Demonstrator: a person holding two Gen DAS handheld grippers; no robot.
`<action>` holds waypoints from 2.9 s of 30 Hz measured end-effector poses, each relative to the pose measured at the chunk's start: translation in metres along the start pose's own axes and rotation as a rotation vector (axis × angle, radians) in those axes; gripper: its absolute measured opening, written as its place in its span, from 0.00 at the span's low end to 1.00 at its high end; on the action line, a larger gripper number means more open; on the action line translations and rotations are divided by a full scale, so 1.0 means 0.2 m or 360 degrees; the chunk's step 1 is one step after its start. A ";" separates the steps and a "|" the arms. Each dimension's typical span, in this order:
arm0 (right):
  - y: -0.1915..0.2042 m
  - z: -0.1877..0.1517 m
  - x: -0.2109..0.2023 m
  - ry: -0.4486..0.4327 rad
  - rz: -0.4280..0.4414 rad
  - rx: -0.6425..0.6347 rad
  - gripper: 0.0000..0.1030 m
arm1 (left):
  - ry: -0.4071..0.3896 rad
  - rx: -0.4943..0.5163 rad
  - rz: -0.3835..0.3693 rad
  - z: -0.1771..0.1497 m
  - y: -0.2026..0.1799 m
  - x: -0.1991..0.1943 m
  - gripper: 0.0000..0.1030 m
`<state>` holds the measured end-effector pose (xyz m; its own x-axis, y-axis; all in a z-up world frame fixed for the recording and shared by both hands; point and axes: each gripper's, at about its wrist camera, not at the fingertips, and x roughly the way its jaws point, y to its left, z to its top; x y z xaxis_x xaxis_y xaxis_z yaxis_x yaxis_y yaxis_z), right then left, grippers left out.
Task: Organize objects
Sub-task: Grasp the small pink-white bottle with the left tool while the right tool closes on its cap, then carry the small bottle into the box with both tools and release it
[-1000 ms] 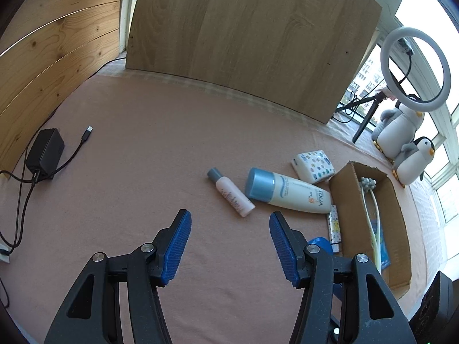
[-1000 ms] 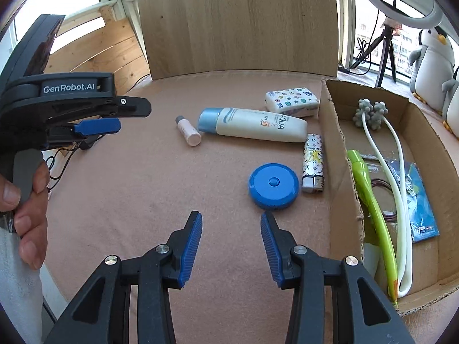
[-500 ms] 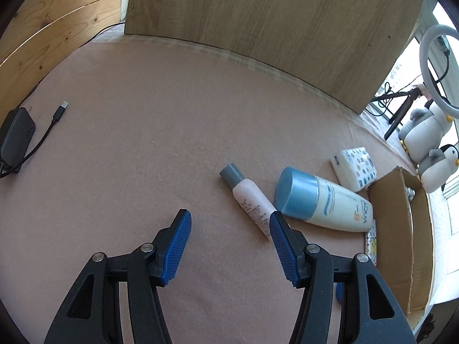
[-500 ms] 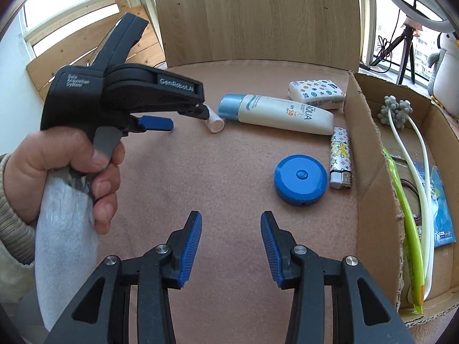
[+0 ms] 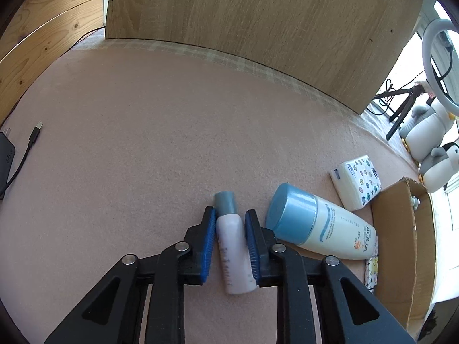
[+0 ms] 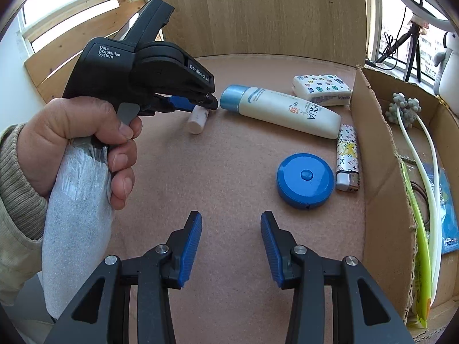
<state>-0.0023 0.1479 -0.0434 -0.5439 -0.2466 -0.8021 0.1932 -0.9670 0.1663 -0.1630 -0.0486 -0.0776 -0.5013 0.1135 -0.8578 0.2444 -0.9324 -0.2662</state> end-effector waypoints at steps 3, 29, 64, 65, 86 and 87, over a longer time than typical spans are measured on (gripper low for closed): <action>0.01 0.01 0.00 -0.0008 0.0002 -0.0008 0.38 | -0.0010 0.0029 -0.0012 -0.03 0.01 -0.02 0.20; 0.34 -0.01 0.12 0.0006 0.0128 -0.0258 0.38 | 0.0068 -0.0223 -0.0071 -0.45 0.29 -0.40 0.45; 0.28 0.04 -0.02 -0.0156 0.0044 -0.0199 0.18 | 0.0087 0.0041 -0.0223 -0.40 -0.01 -0.49 0.21; 0.29 0.04 -0.03 -0.0166 0.0040 -0.0199 0.18 | 0.0076 0.0048 -0.0226 -0.39 -0.02 -0.51 0.21; 0.17 0.02 -0.25 -0.0324 -0.0062 -0.0123 0.18 | -0.0010 0.0212 -0.0292 -0.40 -0.29 -0.68 0.21; 0.15 0.02 -0.26 -0.0334 -0.0074 -0.0108 0.18 | -0.0010 0.0231 -0.0301 -0.40 -0.33 -0.68 0.21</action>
<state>0.0286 0.1323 0.0064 -0.7100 -0.2167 -0.6700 0.2146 -0.9728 0.0872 -0.0448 0.0240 0.0221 -0.5319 0.2892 -0.7959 0.0242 -0.9343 -0.3557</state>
